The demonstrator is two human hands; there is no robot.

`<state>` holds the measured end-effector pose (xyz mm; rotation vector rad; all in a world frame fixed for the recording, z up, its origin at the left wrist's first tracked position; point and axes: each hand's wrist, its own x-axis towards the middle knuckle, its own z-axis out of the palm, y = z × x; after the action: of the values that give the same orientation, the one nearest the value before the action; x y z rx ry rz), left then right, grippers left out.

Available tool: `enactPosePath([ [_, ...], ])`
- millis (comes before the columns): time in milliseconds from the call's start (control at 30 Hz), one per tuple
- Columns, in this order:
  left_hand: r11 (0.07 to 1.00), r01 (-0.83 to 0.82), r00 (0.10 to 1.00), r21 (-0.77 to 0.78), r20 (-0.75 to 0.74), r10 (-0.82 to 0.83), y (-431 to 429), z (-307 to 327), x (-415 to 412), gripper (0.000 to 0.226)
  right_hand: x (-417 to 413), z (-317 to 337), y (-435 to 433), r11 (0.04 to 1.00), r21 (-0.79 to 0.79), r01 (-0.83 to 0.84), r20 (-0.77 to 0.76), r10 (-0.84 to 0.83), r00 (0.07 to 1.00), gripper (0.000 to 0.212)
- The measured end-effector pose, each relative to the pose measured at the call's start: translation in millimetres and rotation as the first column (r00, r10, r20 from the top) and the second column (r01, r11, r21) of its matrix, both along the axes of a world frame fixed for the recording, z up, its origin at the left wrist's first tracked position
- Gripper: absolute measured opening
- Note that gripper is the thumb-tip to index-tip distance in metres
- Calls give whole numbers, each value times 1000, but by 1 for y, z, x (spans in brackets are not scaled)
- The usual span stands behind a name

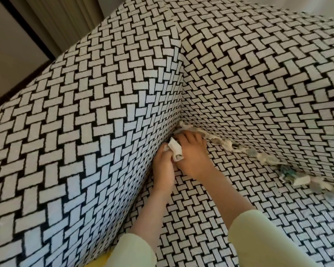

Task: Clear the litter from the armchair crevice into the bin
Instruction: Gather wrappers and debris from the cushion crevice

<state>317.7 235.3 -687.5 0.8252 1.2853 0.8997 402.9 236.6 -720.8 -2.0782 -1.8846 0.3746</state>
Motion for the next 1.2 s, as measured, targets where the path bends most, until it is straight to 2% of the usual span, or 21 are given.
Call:
enactPosePath([
  [100,1000,-1,998,-27,68,3,2,6,5,24,4,-7,3,995,96,33,-28,-30,999,41],
  [233,999,36,998,22,-53,-35,-3,9,19,25,-3,-10,-7,962,194,194,-135,-170,976,14],
  [300,998,0,999,57,-54,3,-10,8,23,25,-8,-8,-16,927,227,299,-231,-247,941,19],
  [367,997,-15,999,77,-30,17,-18,8,26,25,-13,-4,-27,897,220,383,-330,-301,895,8],
  [533,997,-68,997,35,47,67,-33,9,27,22,-18,0,-43,896,168,411,-408,-316,856,13],
  [667,980,-133,972,-148,173,158,-37,11,24,20,-20,3,-57,900,74,429,-566,-316,762,11],
  [733,943,-191,952,-271,182,245,-38,8,20,18,-23,6,-66,903,33,428,-658,-303,690,18],
  [833,897,-241,918,-370,214,334,-37,3,13,18,-24,13,-78,921,-27,388,-704,-293,647,34],
  [867,886,-256,904,-386,228,361,-37,2,12,19,-25,16,-81,920,-49,389,-736,-297,609,35],
  [900,875,-269,888,-402,248,387,-37,4,11,20,-25,19,-83,912,-87,401,-790,-308,530,33],
  [1000,849,-299,838,-436,306,452,-36,9,10,21,-22,31,-82,848,-226,479,-932,-331,145,30],
  [1033,844,-306,832,-441,308,462,-35,11,8,21,-20,35,-81,819,-257,512,-939,-338,70,28],
  [1067,840,-315,830,-441,301,470,-34,12,6,20,-17,37,-80,788,-279,549,-933,-357,38,24],
  [1100,836,-328,833,-439,283,475,-33,13,4,20,-13,40,-78,756,-291,586,-923,-383,37,20],
  [1133,837,-342,845,-427,250,472,-32,12,1,19,-9,40,-77,727,-290,623,-902,-425,76,21],
  [1200,871,-333,901,-362,150,407,-31,11,-5,18,-2,39,-70,714,-251,653,-814,-521,257,20],
])
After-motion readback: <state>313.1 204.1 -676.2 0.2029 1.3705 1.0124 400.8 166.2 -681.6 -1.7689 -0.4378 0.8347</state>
